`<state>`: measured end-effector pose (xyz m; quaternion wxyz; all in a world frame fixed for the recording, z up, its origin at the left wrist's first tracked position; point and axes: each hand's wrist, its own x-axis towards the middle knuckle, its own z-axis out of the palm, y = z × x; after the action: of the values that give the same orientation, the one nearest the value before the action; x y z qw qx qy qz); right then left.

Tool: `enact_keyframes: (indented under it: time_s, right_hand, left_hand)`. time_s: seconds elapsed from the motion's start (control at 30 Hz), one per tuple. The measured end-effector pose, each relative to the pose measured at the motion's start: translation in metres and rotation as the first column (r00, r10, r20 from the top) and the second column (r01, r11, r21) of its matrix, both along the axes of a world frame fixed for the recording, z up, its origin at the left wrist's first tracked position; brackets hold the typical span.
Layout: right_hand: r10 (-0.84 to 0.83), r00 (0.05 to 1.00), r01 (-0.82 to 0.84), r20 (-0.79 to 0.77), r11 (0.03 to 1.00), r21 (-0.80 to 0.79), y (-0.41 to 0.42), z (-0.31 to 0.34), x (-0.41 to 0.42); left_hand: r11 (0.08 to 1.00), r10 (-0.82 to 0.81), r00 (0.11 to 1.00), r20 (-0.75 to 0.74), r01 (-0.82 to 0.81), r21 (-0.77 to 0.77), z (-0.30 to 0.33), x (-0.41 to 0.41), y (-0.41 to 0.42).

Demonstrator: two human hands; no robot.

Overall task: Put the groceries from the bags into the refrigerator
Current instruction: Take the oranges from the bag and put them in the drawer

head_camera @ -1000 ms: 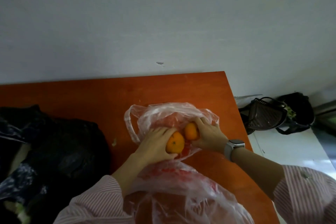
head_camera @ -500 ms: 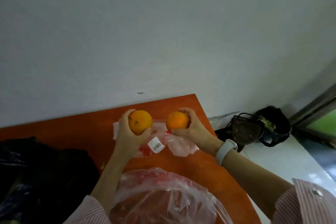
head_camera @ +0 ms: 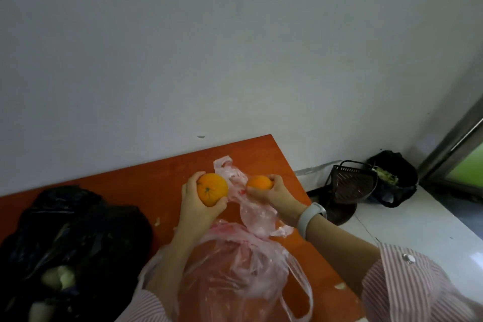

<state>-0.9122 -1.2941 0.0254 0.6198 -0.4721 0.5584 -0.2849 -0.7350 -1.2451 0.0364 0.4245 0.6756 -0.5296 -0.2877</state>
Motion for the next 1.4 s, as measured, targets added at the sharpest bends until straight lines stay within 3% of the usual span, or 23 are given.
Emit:
enact_keyframes:
  time_s: [0.1, 0.23, 0.3, 0.37, 0.43, 0.6, 0.67, 0.83, 0.97, 1.17, 1.4]
  right_hand:
    - [-0.009, 0.995, 0.002, 0.098, 0.997, 0.071, 0.007, -0.002, -0.001]
    - [0.084, 0.979, -0.1, -0.183, 0.992, -0.08, 0.011, -0.005, -0.001]
    - [0.075, 0.979, -0.092, -0.188, 0.992, -0.084, 0.005, -0.006, -0.001]
    - [0.01, 0.998, -0.004, -0.063, 0.996, 0.093, -0.008, -0.001, 0.001]
    - [-0.002, 0.999, 0.012, -0.042, 0.971, 0.239, -0.022, 0.007, 0.003]
    - [0.263, 0.927, -0.219, -0.269, 0.958, 0.183, -0.05, 0.044, -0.003]
    - [0.291, 0.913, -0.274, -0.287, 0.957, 0.101, -0.051, 0.057, -0.006]
    - [0.05, 0.935, -0.177, -0.352, 0.923, -0.34, -0.031, 0.072, -0.029]
    - [-0.115, 0.92, -0.056, -0.375, 0.908, -0.416, 0.005, 0.075, -0.077]
    - [-0.449, 0.788, 0.227, -0.422, 0.848, -0.479, 0.118, 0.063, -0.182]
    - [-0.753, 0.591, 0.632, -0.287, 0.654, -0.414, 0.328, 0.041, -0.3]
  left_hand:
    - [1.0, -0.012, 1.0, 0.002, 0.012, 0.015, -0.004, -0.008, 0.013]
    - [0.997, -0.019, 1.0, -0.013, 0.02, 0.071, -0.012, -0.012, 0.013]
    - [0.996, -0.01, 0.999, -0.033, 0.013, 0.09, -0.015, -0.012, 0.005]
    - [0.994, -0.011, 0.999, -0.038, 0.015, 0.11, -0.017, -0.011, -0.005]
    - [0.992, -0.012, 0.999, -0.038, 0.017, 0.121, -0.02, -0.007, -0.016]
    - [0.995, 0.005, 0.997, -0.074, 0.002, 0.095, -0.02, 0.013, -0.048]
    - [0.999, 0.003, 0.994, -0.107, 0.002, 0.046, -0.012, 0.015, -0.058]
    - [0.99, -0.139, 0.94, -0.311, 0.13, -0.049, 0.02, -0.01, -0.07]
    - [0.957, -0.286, 0.897, -0.338, 0.287, -0.049, 0.038, -0.06, -0.061]
    - [0.752, -0.65, 0.712, -0.265, 0.653, -0.092, 0.049, -0.167, -0.006]
    - [0.408, -0.904, 0.405, -0.139, 0.913, 0.007, 0.029, -0.322, 0.127]
